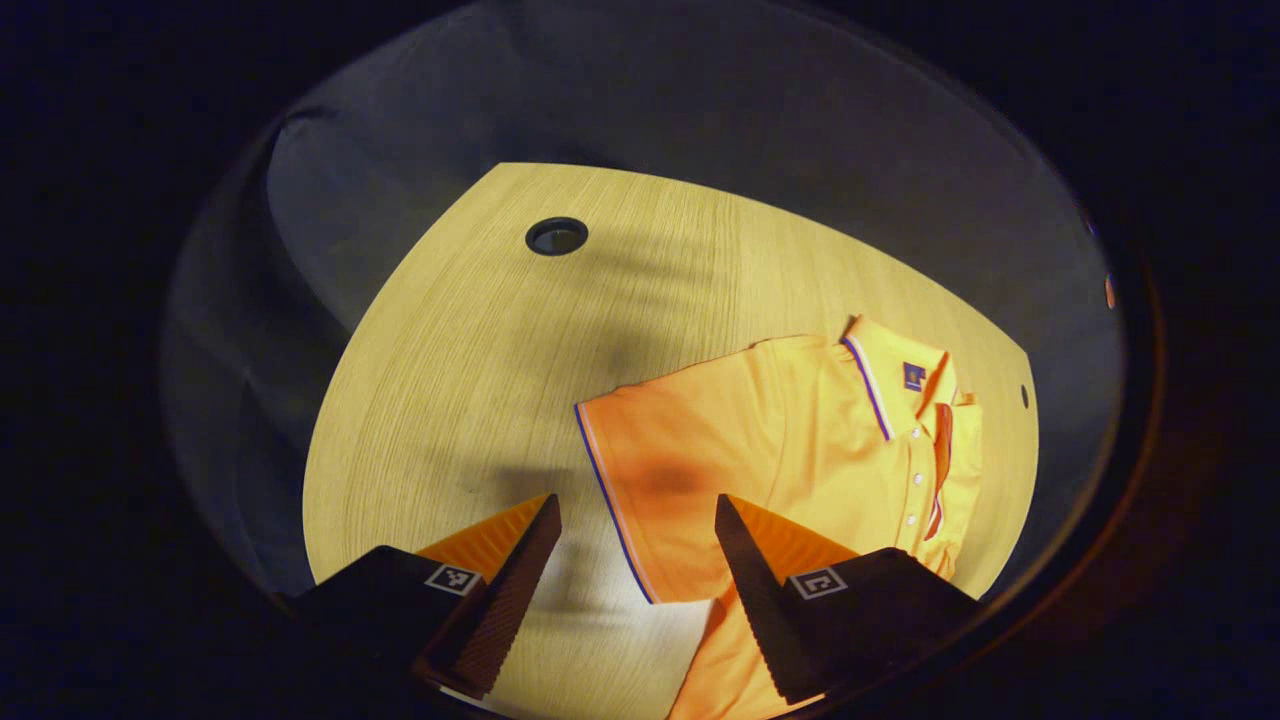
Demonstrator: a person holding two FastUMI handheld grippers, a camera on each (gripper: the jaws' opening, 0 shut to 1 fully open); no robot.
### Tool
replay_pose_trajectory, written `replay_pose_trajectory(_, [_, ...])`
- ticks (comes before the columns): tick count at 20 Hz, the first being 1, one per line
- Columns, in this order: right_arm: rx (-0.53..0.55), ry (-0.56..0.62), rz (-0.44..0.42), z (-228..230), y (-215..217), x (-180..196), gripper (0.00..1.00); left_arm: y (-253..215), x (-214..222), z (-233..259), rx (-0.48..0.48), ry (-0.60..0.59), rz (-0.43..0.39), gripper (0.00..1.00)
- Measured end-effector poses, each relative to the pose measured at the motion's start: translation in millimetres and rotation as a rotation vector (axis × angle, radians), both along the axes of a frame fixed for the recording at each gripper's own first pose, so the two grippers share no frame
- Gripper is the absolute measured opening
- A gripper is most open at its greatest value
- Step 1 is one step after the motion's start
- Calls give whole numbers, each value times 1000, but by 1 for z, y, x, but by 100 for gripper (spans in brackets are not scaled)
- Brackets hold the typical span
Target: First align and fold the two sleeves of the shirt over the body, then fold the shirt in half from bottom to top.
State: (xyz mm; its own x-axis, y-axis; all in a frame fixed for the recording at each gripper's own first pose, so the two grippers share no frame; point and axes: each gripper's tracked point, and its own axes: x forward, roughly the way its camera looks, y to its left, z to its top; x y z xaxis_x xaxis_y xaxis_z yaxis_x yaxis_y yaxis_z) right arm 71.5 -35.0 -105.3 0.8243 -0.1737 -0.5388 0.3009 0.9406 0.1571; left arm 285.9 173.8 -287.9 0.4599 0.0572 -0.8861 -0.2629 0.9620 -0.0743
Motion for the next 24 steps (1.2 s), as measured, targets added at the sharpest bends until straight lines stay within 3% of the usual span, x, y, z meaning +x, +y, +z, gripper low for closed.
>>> replay_pose_trajectory(2, [-30,-27,-3,9,-7,-8,99,-5,1,-9,5,37,19,90])
replay_pose_trajectory(7, [-57,-50,-6,21,-16,-20,99,-2,2,-25,37,85,64,89])
replay_pose_trajectory(8, [-63,-54,-3,22,-17,-22,99,-2,-1,-30,38,103,77,75])
replay_pose_trajectory(9, [-71,-58,-6,25,-21,-25,99,-2,2,-28,41,84,82,68])
replay_pose_trajectory(13, [-97,-82,-33,32,-35,-41,99,0,8,-28,47,71,81,67])
replay_pose_trajectory(15, [-100,-81,-53,31,-42,-51,99,-4,6,-26,51,73,67,57])
replay_pose_trajectory(19, [-97,-82,-100,29,-57,-71,99,-12,16,-24,55,43,-7,51])
replay_pose_trajectory(20, [-98,-78,-115,27,-60,-77,99,-14,16,-24,76,42,-27,17])
replay_pose_trajectory(23, [-101,-77,-152,27,-71,-91,99,-17,25,-28,129,-5,-97,17])
replay_pose_trajectory(24, [-100,-75,-163,27,-74,-95,99,-19,26,-23,138,-2,-100,4])
